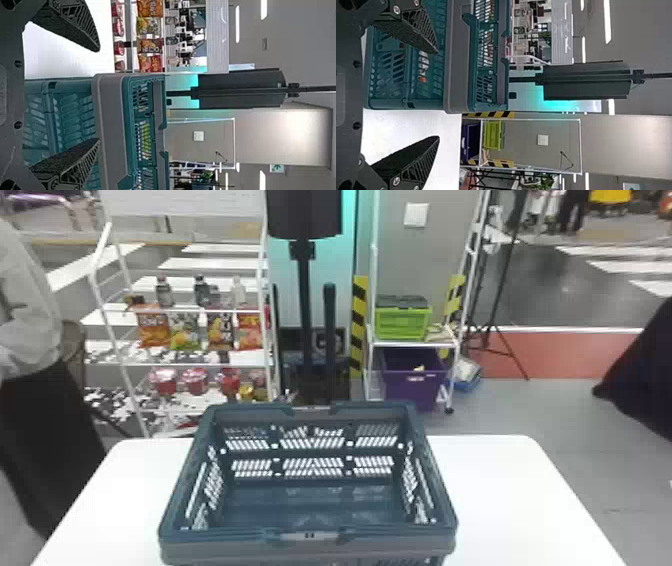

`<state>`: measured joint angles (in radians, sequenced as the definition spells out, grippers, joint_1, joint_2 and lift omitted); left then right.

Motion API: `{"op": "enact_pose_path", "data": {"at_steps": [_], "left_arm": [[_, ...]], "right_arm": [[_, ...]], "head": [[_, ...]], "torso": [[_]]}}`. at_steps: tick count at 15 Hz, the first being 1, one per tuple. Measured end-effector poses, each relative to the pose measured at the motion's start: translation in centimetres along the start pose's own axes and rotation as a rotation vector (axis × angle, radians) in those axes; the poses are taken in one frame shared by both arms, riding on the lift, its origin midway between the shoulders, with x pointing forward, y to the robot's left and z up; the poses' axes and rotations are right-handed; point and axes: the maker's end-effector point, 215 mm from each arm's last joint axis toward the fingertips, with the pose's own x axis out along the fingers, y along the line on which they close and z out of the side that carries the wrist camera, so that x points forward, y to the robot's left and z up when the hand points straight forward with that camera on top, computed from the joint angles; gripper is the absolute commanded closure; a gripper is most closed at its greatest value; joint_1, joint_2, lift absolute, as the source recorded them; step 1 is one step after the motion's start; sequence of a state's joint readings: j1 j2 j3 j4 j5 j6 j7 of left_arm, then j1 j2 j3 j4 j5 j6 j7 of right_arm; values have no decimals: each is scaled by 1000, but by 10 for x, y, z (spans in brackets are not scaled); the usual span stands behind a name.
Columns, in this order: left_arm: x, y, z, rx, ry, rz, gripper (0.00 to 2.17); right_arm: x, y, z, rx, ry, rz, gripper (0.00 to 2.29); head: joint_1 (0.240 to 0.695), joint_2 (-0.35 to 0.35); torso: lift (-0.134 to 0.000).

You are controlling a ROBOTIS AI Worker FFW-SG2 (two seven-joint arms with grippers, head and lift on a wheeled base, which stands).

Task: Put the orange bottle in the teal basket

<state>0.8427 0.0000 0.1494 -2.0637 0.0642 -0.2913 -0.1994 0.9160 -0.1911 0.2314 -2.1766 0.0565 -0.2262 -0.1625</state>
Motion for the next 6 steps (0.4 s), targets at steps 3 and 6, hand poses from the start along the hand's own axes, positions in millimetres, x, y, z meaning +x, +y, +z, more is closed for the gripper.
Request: {"op": "enact_pose_path", "data": {"at_steps": [3,6], "left_arm": [[-2,0,2,-3,-4,2,90],[-3,1,3,-3,-6,5,90]], "right_arm": [[0,0,0,1,0,0,127],[-1,0,-1,1,1,2,127]], "head": [[499,0],[499,0]], "torso": [[0],[0]]}}
